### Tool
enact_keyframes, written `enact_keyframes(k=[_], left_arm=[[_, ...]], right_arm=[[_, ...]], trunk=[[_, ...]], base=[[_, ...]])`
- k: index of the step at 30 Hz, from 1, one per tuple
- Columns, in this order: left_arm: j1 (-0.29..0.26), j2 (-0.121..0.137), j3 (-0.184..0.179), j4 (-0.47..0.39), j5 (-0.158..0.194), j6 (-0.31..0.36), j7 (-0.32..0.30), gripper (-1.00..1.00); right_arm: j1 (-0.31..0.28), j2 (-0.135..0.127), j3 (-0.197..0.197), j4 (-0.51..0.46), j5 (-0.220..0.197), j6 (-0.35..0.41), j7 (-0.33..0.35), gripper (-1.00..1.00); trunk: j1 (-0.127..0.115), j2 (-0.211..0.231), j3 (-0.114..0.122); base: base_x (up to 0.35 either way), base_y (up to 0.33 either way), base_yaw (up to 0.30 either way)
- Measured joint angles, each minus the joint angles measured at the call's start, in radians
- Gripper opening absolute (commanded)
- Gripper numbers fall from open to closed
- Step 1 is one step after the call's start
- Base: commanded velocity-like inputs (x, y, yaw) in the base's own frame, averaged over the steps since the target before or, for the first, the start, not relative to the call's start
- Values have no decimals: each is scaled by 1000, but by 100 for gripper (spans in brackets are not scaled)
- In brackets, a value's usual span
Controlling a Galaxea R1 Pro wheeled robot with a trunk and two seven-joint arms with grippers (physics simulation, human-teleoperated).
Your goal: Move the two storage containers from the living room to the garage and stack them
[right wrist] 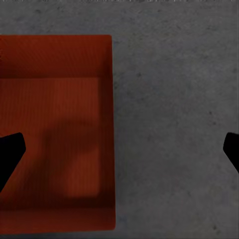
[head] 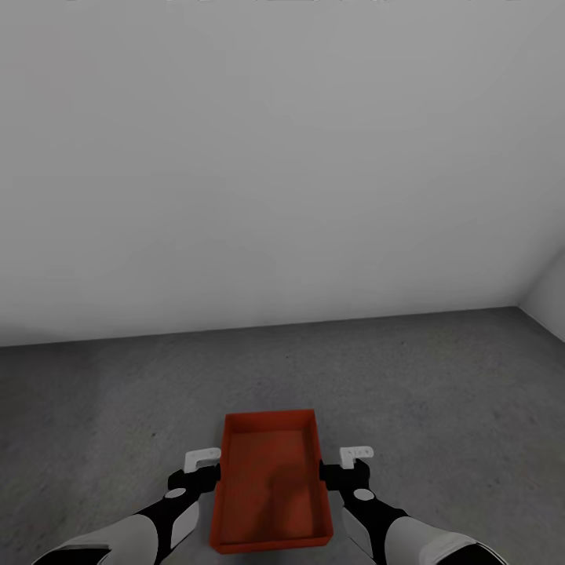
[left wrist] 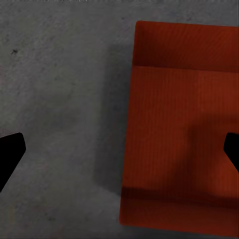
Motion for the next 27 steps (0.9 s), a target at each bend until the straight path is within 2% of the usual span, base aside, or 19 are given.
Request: enact_keyframes(k=[19,27], left_arm=[[0,0,-1,0,0,0,1,100],[0,0,0,0,0,0,1,100]], right_arm=[[0,0,0,0,0,0,0,100],[0,0,0,0,0,-1,0,100]], trunk=[[-73,133,60],[-73,133,68]], base=[[0,0,0],[0,0,0]])
